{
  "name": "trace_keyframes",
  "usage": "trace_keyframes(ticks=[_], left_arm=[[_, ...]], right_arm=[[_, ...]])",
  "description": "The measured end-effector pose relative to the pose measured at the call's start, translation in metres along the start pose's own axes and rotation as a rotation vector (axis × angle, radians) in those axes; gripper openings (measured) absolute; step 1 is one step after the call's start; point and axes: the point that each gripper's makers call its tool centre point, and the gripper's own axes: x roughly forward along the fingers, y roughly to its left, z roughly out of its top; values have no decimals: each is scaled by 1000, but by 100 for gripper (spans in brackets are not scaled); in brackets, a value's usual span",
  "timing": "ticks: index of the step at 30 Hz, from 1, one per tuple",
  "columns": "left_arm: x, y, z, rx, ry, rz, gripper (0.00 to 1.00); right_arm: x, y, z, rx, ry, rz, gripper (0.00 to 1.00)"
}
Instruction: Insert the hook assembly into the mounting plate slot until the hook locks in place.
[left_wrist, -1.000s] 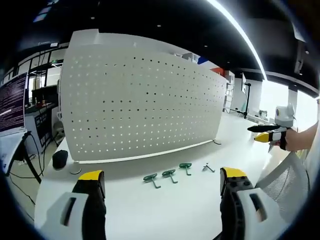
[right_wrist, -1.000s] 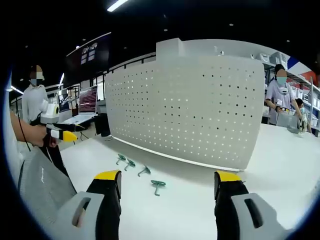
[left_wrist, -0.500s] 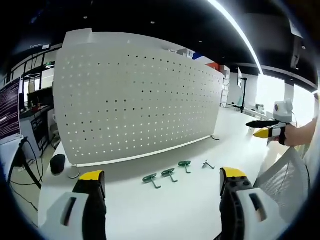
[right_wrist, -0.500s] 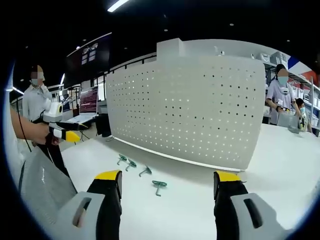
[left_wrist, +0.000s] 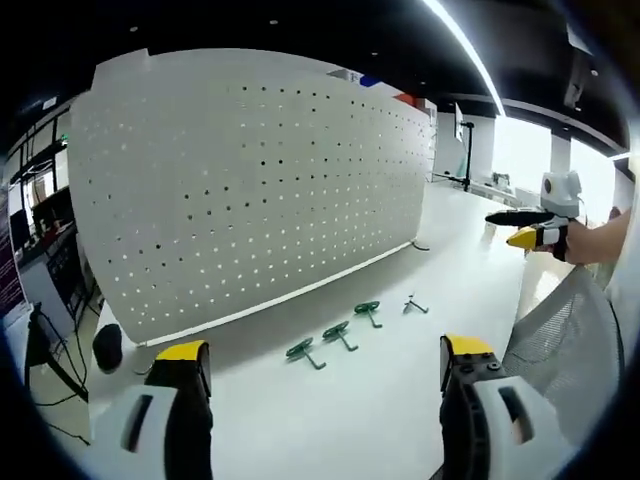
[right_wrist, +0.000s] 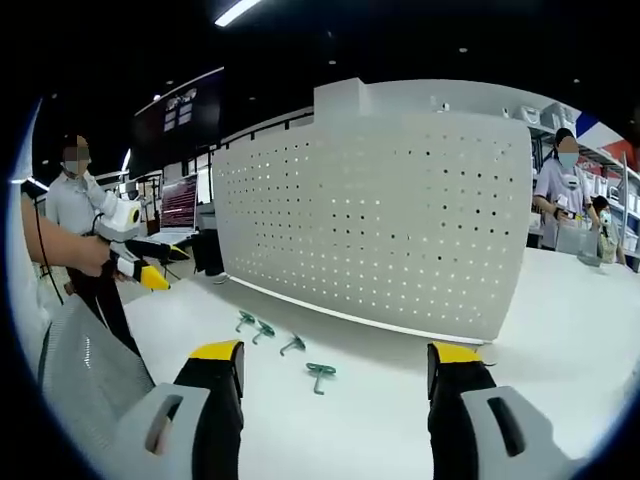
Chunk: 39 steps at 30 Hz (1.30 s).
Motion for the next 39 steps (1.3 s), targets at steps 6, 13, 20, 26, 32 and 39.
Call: trace_keyframes(ticks=[6,13,20,26,32,39], left_arm=[[10,3,-2,82,58,-40,96],[24,4,-7,163,125,-102,95],[35,5,-17,250,198,-160,94],[46,4,-23,358,266,-223,94],[55,3,-31,395,336,-289,91],[65,3,-40,434,404,-354,92]], right_arm=[[2,0,0,4,0,4,73],[4,0,1,22,-4,7,73],[6,0,1,20,-1,13,73],[6,1,0,16,3,16,73],[7,1,0,13,6,18,73],[7,1,-3,8,15,24,72]])
